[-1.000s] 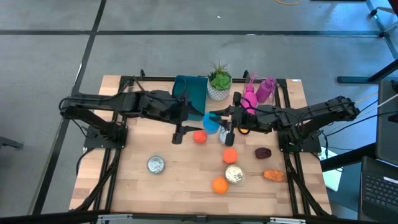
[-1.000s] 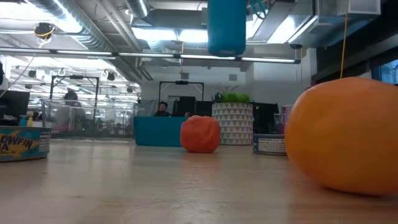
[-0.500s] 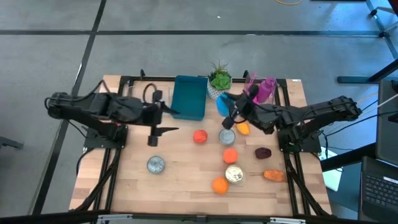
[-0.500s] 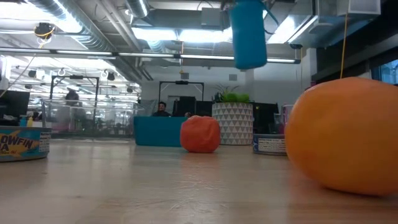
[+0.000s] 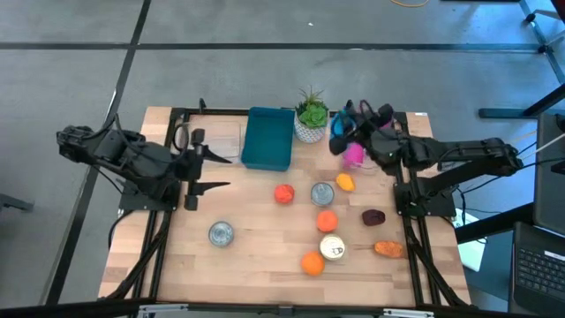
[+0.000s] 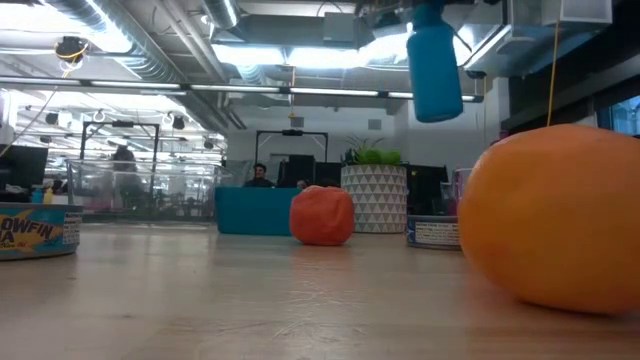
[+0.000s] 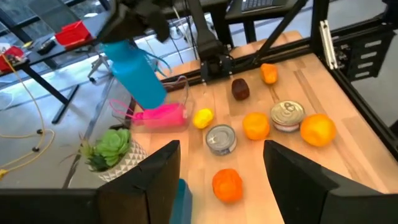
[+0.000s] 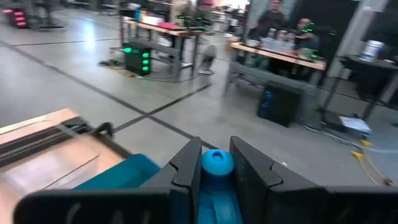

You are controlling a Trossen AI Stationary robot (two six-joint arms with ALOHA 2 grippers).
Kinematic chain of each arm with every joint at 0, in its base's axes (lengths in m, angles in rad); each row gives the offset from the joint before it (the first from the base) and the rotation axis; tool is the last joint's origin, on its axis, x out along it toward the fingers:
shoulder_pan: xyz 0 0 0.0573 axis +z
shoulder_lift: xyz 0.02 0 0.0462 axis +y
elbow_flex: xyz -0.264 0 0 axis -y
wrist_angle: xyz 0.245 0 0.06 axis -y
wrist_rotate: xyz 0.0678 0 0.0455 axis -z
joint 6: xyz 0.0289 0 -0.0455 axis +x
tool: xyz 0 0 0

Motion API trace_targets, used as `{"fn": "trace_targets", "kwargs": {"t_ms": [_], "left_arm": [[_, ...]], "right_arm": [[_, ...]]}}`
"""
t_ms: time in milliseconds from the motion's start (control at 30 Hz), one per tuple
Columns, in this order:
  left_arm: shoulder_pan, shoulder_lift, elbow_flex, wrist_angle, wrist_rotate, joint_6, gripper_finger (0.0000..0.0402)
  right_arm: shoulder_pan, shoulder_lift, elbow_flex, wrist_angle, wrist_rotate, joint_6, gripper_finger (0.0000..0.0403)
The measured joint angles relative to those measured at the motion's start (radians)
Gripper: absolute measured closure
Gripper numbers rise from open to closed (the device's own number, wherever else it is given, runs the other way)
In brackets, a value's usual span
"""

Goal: Pick & Place Food Item
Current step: Put the blue water bottle into the right transparent bin

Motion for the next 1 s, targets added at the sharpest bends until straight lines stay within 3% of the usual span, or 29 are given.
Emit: {"fn": "trace_targets", "kwargs": {"t_ms": [467,800,1000], "left_arm": [[-0.110,-0.021,0.000,-0.102,-0.059,-0.049,0.0201],[-0.177,-0.050,0.000,-0.152,-0.118,-0.085,0.0203],[-0.204,-0.056,0.000,-0.152,-0.138,-0.084,0.0203]], "right_arm": [[-0.217,-0.039,0.001,-0.290,0.067,0.233,0.0331],[-0.226,-0.049,-0.001,-0.555,0.162,0.486,0.0331],[-0.217,-0.066,-0.081,-0.580,0.205,0.615,0.0331]]}}
